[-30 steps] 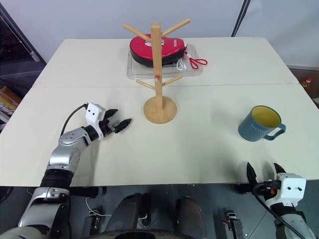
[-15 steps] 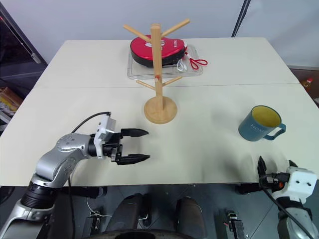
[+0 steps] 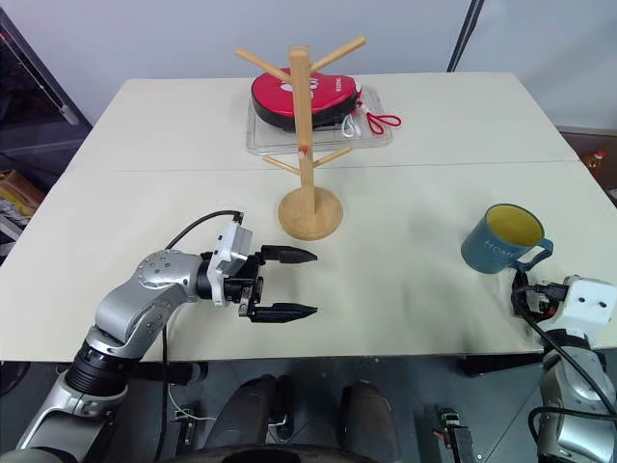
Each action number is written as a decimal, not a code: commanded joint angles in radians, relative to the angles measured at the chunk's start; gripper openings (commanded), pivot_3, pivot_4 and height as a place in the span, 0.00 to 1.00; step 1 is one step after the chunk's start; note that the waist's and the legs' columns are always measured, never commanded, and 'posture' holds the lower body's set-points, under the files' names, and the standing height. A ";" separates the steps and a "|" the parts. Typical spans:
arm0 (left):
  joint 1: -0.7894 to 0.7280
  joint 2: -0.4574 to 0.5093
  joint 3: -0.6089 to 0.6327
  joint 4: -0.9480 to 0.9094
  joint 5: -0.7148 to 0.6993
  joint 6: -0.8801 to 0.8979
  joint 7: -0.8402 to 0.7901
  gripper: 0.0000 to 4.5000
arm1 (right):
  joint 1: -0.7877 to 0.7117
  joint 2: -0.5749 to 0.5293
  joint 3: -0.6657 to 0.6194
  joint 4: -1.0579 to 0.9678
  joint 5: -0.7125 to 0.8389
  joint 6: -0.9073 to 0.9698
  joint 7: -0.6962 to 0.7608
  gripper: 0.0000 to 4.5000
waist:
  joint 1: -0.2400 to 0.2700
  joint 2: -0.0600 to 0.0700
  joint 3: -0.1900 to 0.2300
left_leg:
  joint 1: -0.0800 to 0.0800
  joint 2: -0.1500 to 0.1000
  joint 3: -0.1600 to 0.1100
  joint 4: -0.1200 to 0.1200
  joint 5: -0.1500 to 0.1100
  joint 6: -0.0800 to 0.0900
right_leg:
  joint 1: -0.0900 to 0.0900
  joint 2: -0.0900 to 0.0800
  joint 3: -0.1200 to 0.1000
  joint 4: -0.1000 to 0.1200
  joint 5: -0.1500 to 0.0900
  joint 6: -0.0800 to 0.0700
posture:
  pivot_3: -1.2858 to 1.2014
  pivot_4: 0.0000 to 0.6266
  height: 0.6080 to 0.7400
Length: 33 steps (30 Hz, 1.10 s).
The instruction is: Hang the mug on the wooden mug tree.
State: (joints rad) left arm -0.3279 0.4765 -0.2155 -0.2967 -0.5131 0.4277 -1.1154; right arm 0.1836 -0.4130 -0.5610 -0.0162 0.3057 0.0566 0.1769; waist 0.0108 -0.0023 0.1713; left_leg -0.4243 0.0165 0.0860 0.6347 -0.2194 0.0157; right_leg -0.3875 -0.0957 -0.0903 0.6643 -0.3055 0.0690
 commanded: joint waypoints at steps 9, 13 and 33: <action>-0.038 -0.006 0.016 -0.060 -0.013 0.002 0.047 1.00 | -0.065 -0.032 -0.021 0.027 -0.009 0.022 -0.015 0.99 | -0.002 0.000 0.000 | 0.000 0.000 0.000 0.000 0.000 0.000 | 0.000 0.000 0.000 0.000 0.000 0.000 | 0.52 0.24 1.00; -0.039 -0.005 0.017 -0.060 -0.015 -0.002 0.051 1.00 | -0.101 -0.038 -0.014 0.052 -0.009 0.032 -0.014 0.99 | -0.002 0.000 0.000 | 0.000 0.000 0.000 0.000 0.000 0.000 | 0.000 0.001 0.000 0.000 0.000 0.000 | 0.52 0.24 1.00; -0.010 0.007 0.019 -0.048 -0.005 -0.041 0.041 1.00 | -0.207 -0.044 -0.003 0.172 0.053 0.065 0.073 0.08 | -0.003 0.000 0.000 | 0.000 0.000 0.000 0.001 0.000 0.000 | 0.000 0.001 0.001 0.000 0.000 0.000 | 0.52 0.24 1.00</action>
State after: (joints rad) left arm -0.3451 0.4779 -0.2132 -0.3242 -0.5126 0.4051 -1.0699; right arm -0.0228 -0.4543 -0.5564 0.1818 0.3469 0.1229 0.2466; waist 0.0078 -0.0022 0.1713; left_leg -0.4241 0.0168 0.0861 0.6352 -0.2194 0.0157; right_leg -0.3872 -0.0948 -0.0897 0.6647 -0.3055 0.0691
